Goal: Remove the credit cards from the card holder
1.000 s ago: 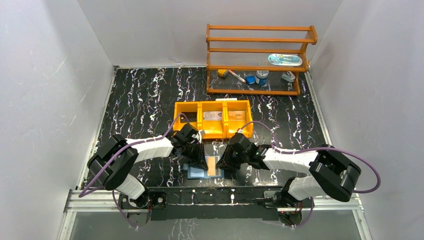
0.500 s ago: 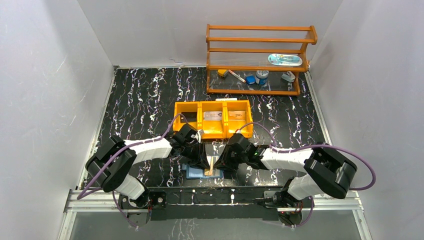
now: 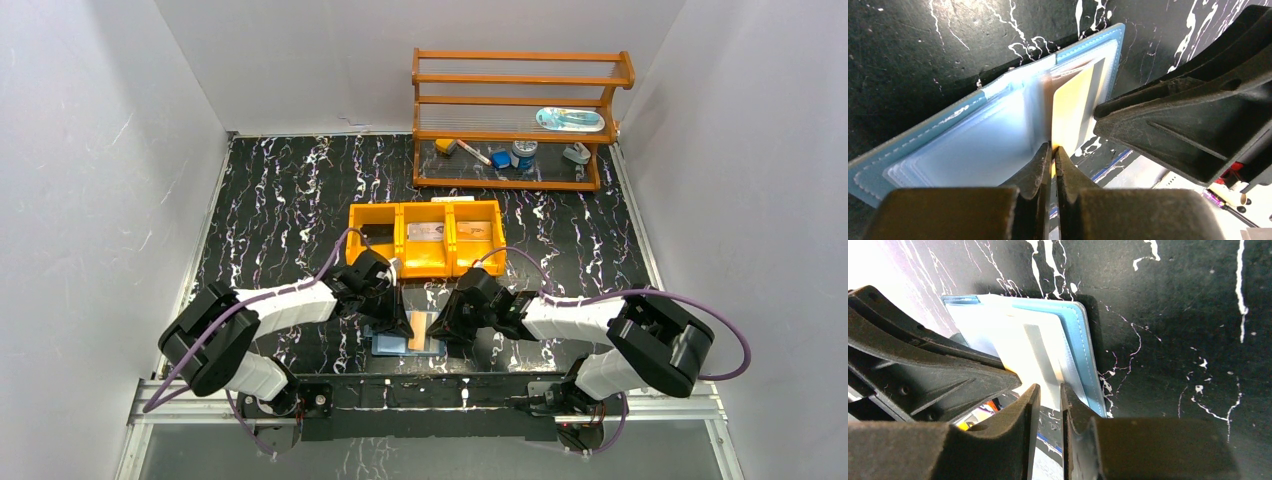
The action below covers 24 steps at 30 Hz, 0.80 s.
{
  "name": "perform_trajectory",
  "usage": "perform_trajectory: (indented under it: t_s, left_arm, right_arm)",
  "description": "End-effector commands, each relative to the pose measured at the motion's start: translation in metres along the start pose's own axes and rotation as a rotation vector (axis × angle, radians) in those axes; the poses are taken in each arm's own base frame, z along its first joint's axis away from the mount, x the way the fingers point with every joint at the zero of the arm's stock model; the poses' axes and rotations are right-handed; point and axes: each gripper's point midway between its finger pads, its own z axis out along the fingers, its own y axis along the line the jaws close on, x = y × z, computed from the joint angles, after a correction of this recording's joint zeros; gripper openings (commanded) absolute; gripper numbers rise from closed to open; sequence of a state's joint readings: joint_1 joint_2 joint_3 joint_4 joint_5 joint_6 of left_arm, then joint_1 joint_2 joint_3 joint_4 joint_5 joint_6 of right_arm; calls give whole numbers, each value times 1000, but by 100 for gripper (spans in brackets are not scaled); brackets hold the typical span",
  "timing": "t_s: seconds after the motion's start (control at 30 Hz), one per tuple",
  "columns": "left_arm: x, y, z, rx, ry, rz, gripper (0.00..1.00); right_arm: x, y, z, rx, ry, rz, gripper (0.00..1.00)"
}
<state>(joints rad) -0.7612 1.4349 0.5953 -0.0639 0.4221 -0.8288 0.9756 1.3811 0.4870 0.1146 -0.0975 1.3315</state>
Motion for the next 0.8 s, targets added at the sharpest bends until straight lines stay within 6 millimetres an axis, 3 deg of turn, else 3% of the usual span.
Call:
perform_trajectory:
  t_s: [0.0,0.27,0.47,0.57,0.77]
  left_arm:
    - [-7,1,-9,-34,-44,38,0]
    - [-5,21,-18,-154,-46,61,0]
    - [-7,22,-26,-160,-81,61,0]
    - [-7,19,-26,-148,-75,66,0]
    - [-8,14,-25,-132,-71,70,0]
  right_arm:
    - [4,-26,4,84,2,1,30]
    - [2,-27,2,91,-11,6,30]
    - [1,-24,1,92,-12,-21,30]
    - [-5,-3,-4,35,-29,-74,32]
    - [-22,58,-28,-126,-113,-204,34]
